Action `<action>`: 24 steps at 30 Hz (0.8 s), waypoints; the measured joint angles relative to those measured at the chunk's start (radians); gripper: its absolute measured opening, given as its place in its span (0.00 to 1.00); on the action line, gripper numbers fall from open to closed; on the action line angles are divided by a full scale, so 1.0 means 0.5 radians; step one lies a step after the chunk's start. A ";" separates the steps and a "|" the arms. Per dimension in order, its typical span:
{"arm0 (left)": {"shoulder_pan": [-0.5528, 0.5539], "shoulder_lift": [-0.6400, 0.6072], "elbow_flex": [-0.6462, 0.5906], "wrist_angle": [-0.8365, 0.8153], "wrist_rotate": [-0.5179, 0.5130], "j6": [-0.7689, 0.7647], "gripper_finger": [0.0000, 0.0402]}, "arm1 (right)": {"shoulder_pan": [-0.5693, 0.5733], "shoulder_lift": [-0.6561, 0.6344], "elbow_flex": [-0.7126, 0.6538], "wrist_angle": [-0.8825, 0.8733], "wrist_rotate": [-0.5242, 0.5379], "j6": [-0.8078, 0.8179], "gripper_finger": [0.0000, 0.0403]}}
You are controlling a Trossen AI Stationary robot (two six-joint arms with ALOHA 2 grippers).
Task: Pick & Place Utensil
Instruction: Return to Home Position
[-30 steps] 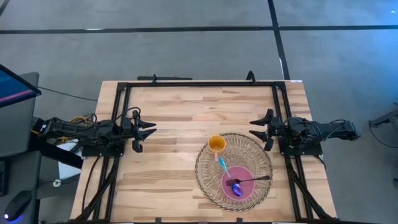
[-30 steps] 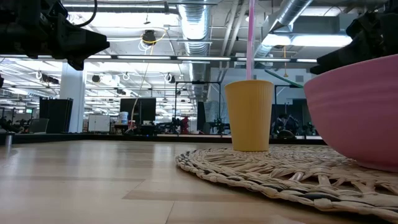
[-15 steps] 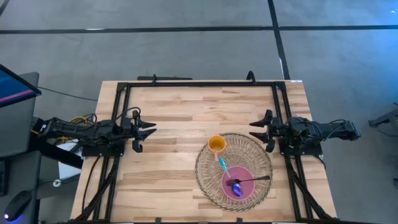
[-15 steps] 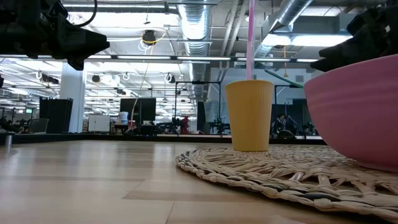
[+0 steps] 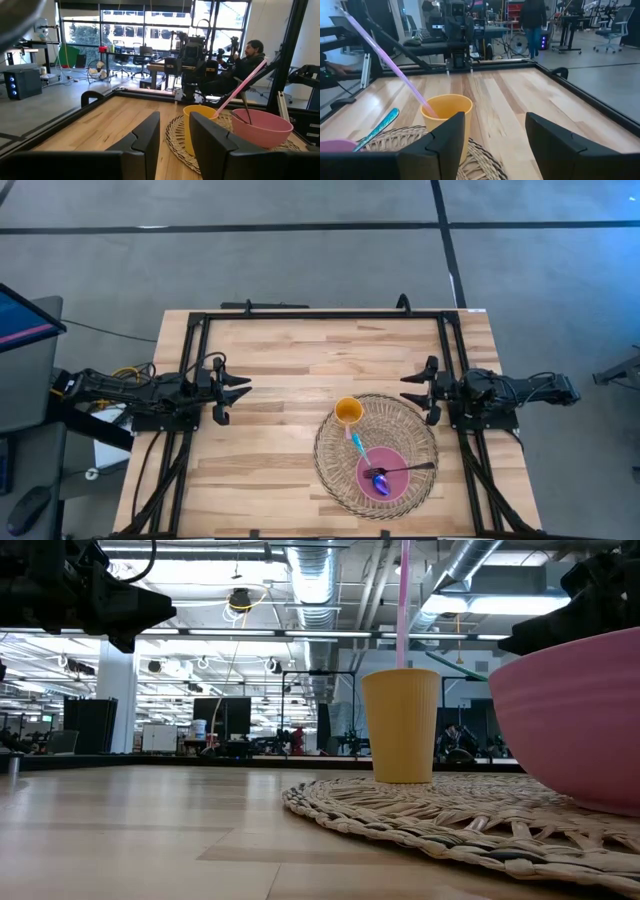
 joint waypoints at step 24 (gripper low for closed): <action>0.000 0.218 0.000 0.002 0.000 0.000 0.26 | 0.000 0.002 0.000 -0.006 0.002 0.000 0.50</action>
